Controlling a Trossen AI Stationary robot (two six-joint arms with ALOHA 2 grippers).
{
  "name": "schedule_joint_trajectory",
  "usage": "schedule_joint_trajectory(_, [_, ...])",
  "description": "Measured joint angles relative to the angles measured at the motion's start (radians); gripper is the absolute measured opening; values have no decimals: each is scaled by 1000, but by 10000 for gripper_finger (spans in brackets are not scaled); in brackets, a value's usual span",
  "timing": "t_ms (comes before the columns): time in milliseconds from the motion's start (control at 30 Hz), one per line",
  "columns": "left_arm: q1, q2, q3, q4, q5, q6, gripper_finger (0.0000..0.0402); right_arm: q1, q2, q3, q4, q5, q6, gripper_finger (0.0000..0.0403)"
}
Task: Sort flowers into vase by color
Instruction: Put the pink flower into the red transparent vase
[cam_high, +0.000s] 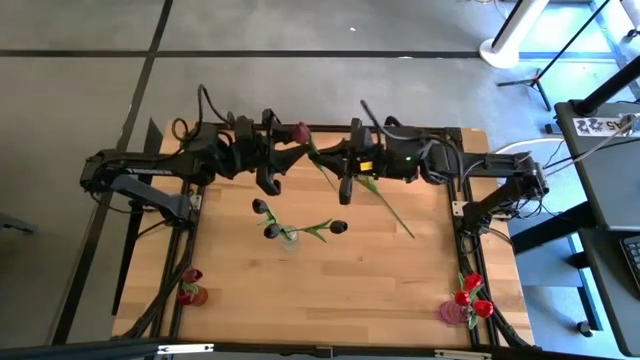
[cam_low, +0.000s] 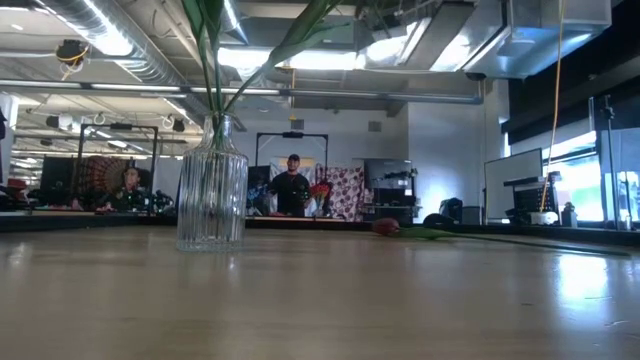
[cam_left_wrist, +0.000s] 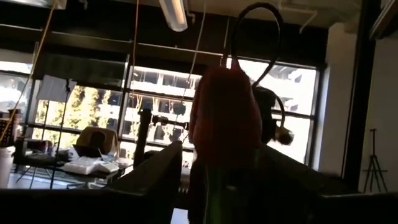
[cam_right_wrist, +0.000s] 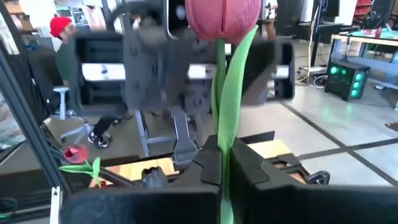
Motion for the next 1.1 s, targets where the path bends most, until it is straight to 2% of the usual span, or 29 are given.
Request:
schedule_joint_trajectory(67, [0,-1,0,0,-2,-4,184,0,10,0,0,3,0,7])
schedule_joint_trajectory(167, [-1,0,0,-20,-4,-29,150,0,18,-1,15,10,1,21])
schedule_joint_trajectory(400, [-8,-1,0,-53,-8,-48,15,0,19,-1,23,9,2,96])
schedule_joint_trajectory(667, [-8,-46,0,-93,-6,-26,7,0,-5,0,57,9,3,223])
schedule_joint_trajectory(800, [-6,-142,0,-216,-6,4,7,1,-49,0,42,-30,3,273])
schedule_joint_trajectory(933, [-6,-280,0,-342,1,23,7,1,-114,0,43,-70,8,298])
schedule_joint_trajectory(1100, [-6,-463,0,-359,74,24,7,1,-162,0,4,-29,-5,303])
